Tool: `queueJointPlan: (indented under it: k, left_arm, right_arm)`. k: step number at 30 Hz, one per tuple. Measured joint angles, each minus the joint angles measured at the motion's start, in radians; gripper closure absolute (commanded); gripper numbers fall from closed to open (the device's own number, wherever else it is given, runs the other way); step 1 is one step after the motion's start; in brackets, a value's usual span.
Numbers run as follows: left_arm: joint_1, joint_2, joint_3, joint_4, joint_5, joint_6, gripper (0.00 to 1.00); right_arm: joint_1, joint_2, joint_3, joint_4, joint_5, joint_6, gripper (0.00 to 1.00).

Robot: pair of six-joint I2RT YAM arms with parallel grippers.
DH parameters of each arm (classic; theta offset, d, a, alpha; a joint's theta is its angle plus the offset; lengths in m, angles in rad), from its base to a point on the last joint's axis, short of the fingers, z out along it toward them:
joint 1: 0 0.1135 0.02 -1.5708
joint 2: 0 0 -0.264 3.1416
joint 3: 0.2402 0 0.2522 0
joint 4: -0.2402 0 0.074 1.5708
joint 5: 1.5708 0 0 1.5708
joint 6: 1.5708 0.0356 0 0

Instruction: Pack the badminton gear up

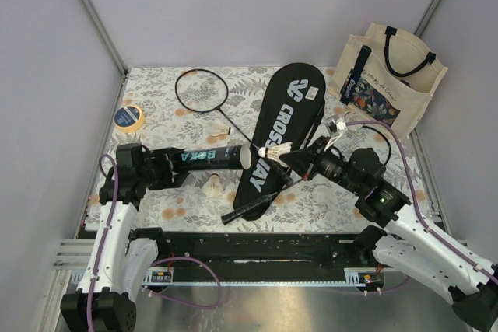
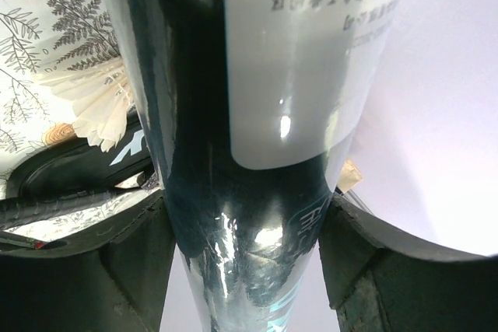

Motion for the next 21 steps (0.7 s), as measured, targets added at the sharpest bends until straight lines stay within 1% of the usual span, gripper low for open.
queueJointPlan:
  k: [11, 16, 21]
  left_arm:
    - [0.000, -0.012, 0.006, -0.022, -0.015, 0.007, 0.74]
    - [0.000, -0.012, 0.006, -0.025, -0.015, 0.013, 0.74]
    - [0.000, -0.013, 0.006, -0.025, -0.013, 0.018, 0.74]
  right_arm:
    - [0.202, 0.157, 0.034, 0.019, 0.130, -0.001, 1.00]
    - [0.258, 0.247, 0.089, 0.045, 0.164, -0.014, 1.00]
    - [0.301, 0.343, 0.132, 0.106, 0.187, -0.029, 1.00]
